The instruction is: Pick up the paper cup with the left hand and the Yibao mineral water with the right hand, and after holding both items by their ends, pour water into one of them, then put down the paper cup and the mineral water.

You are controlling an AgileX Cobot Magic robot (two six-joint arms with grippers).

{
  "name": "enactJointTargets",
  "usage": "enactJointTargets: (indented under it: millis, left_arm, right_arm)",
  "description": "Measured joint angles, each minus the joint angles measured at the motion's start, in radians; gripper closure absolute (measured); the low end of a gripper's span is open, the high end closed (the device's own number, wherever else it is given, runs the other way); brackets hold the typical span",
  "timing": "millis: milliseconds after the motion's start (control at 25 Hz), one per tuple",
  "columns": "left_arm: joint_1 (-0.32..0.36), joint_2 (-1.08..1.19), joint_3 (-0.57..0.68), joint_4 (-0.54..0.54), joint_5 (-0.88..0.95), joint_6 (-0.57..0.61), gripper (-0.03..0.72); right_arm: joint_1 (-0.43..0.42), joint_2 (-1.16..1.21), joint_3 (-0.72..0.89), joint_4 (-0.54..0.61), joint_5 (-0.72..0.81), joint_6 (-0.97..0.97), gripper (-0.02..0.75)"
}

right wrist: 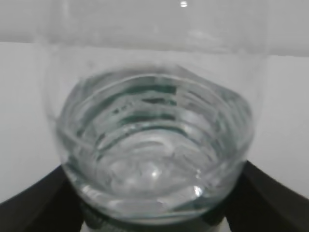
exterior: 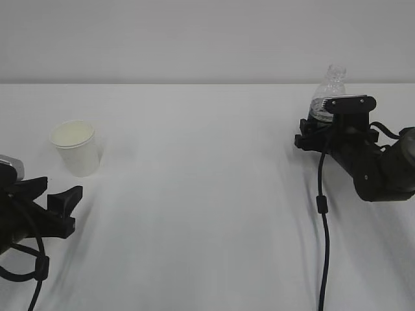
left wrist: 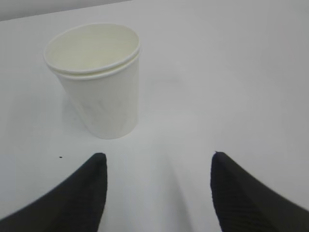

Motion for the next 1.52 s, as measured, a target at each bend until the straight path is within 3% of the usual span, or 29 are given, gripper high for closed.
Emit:
enactJointTargets:
  millis: [480,800,1520]
  left_arm:
    - [0.000,0.000,0.000,0.008,0.000,0.000,0.209]
    - [0.000,0.000,0.000,0.010,0.000,0.000,0.211]
    - [0.000,0.000,0.000,0.012,0.000,0.000,0.214]
  right_arm:
    - [0.000,0.000,0.000,0.001,0.049,-0.016,0.148]
    - [0.000,0.000,-0.001,0.001,0.059,-0.019,0.215]
    - [0.000,-0.018,-0.010,-0.006,0.113,-0.080,0.259]
